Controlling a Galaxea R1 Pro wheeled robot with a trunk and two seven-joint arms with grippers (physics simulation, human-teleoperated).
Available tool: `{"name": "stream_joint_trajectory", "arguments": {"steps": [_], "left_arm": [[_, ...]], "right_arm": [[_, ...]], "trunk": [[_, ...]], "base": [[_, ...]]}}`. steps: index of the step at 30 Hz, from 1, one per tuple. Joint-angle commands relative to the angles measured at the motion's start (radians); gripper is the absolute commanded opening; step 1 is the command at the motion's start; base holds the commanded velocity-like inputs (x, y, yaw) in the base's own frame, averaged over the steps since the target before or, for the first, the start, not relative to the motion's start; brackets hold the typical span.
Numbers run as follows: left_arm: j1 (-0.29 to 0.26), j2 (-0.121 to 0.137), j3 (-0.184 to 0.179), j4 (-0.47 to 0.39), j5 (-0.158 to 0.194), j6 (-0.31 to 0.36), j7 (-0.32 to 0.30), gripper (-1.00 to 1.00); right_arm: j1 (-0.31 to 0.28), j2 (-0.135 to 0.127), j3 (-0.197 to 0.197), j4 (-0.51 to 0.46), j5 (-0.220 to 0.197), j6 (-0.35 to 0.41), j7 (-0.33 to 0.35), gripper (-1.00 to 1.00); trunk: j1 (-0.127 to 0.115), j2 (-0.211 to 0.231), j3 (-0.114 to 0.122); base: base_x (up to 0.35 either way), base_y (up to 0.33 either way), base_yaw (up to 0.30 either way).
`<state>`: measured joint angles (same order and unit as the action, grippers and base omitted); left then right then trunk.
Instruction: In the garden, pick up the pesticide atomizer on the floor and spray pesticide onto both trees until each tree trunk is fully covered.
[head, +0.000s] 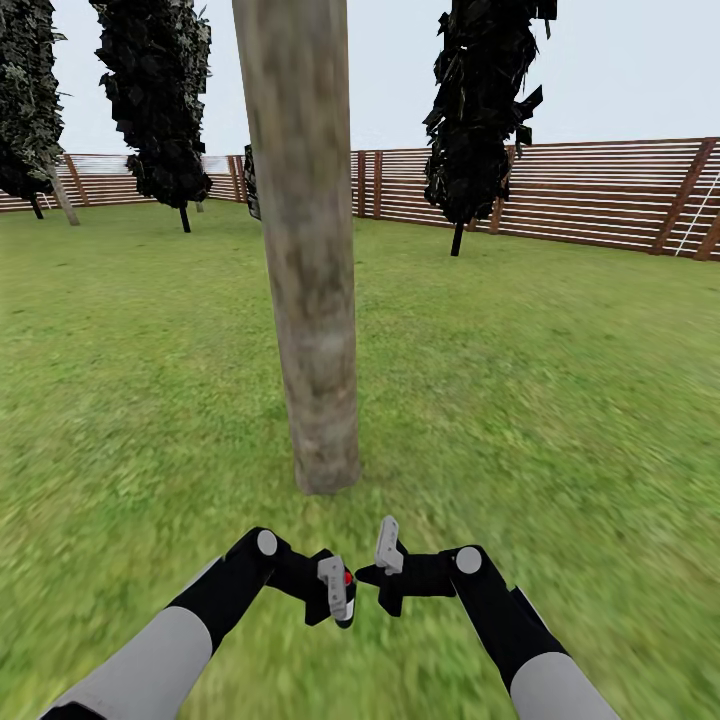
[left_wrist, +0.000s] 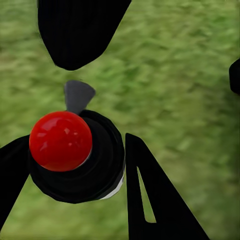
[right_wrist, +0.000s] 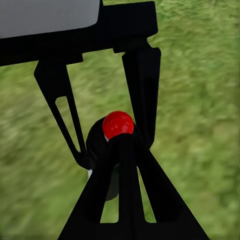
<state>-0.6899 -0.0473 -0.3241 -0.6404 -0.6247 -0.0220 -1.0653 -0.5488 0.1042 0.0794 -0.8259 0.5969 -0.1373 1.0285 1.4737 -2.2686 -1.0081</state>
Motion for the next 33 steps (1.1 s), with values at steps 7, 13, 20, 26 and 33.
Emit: {"name": "stream_joint_trajectory", "arguments": {"steps": [7,13,20,26,33], "left_arm": [[0.000,0.000,0.000,-0.008,-0.004,-0.003,-0.002,-1.00],[0.000,0.000,0.001,-0.008,-0.003,-0.003,-0.003,-1.00],[0.001,-0.002,0.002,-0.008,-0.003,-0.005,-0.004,-1.00],[0.001,-0.005,0.002,-0.007,-0.001,-0.007,-0.004,-1.00],[0.001,-0.005,0.002,-0.007,0.002,-0.010,-0.005,-1.00]], "right_arm": [[0.000,0.000,-0.001,-0.001,0.011,-0.010,0.000,-1.00],[0.000,0.000,-0.001,-0.001,0.011,-0.010,0.000,-1.00],[0.000,0.000,-0.001,-0.001,0.012,-0.010,-0.001,-1.00],[0.000,0.000,-0.001,-0.001,0.012,-0.009,-0.001,-1.00],[0.000,0.000,-0.001,-0.001,0.012,-0.008,-0.001,-1.00]], "trunk": [[0.000,0.000,-0.001],[0.000,0.000,-0.001],[0.000,0.000,-0.001],[0.000,0.000,-0.001],[0.000,0.000,-0.001]], "base": [[0.000,0.000,0.000],[0.000,0.000,0.000],[0.000,0.000,0.000],[0.000,0.000,0.000],[0.000,0.000,0.000]]}}
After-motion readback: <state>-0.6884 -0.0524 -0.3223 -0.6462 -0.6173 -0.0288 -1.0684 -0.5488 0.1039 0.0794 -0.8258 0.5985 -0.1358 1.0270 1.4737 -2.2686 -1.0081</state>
